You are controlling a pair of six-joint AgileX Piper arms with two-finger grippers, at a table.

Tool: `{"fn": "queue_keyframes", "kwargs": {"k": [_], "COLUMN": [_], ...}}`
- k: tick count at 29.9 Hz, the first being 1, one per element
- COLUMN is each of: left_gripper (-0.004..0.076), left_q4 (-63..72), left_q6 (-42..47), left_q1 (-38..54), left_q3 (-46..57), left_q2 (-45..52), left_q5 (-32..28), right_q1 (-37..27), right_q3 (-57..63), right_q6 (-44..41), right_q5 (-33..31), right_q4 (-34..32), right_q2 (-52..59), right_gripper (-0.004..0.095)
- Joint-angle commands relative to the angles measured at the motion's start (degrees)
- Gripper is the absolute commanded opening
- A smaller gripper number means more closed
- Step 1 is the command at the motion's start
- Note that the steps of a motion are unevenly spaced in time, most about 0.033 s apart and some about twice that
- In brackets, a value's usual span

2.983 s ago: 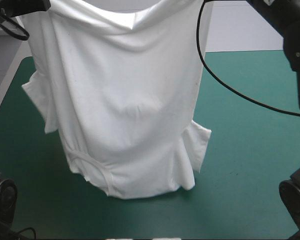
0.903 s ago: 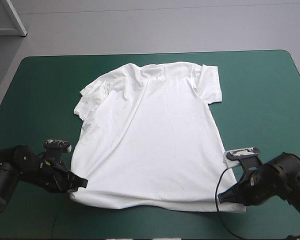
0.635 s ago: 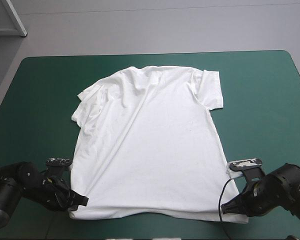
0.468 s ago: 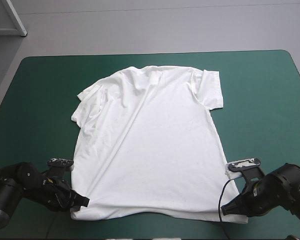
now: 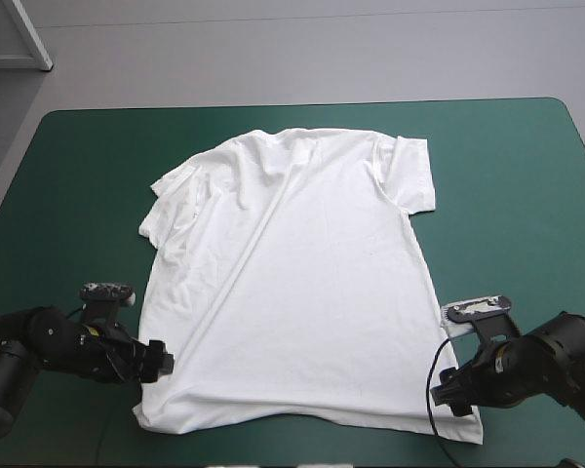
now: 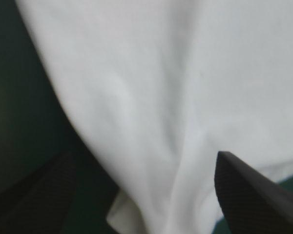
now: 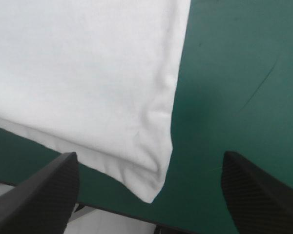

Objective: Fold the cloth

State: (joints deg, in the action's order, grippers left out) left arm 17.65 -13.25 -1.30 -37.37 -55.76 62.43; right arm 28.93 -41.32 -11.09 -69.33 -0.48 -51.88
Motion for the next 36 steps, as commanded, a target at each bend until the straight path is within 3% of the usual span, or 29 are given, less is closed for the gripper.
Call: {"fn": "queue_keyframes", "kwargs": {"k": [1,4,10,22,29,36], "left_gripper": [0.058,0.058,0.058,0.0538,0.0526,0.0381], "left_q4": [-2.71,-7.84,-8.77,-9.4,-8.4,-6.8], "left_q6": [4.21,8.0,8.82,8.68,8.68,8.43], "left_q1": [-0.1,-0.1,-0.1,-0.1,-0.21,-2.1], "left_q3": [-5.83,-9.71,-16.02,-18.49,-20.23,-20.32], "left_q2": [0.45,-1.03,-11.08,-30.95,-35.99,-37.23], "left_q5": [-7.76,-12.73,-16.49,-31.6,-33.15,-33.04], "right_q1": [-0.15,-0.15,-0.15,-0.15,-0.27,-1.97], "right_q3": [-4.28,-6.51,-7.94,-8.57,-11.58,-21.57], "right_q6": [-0.76,-1.13,-1.13,-1.13,0.25,0.95], "right_q5": [1.27,1.27,1.51,4.03,8.94,15.31], "right_q4": [-2.67,-2.79,-3.77,-5.52,-5.93,-9.69], "right_q2": [0.34,0.34,-0.3,-2.2,-8.96,-22.03], "right_gripper": [0.0766,0.0765,0.0765,0.0757,0.0739,0.0711]}}
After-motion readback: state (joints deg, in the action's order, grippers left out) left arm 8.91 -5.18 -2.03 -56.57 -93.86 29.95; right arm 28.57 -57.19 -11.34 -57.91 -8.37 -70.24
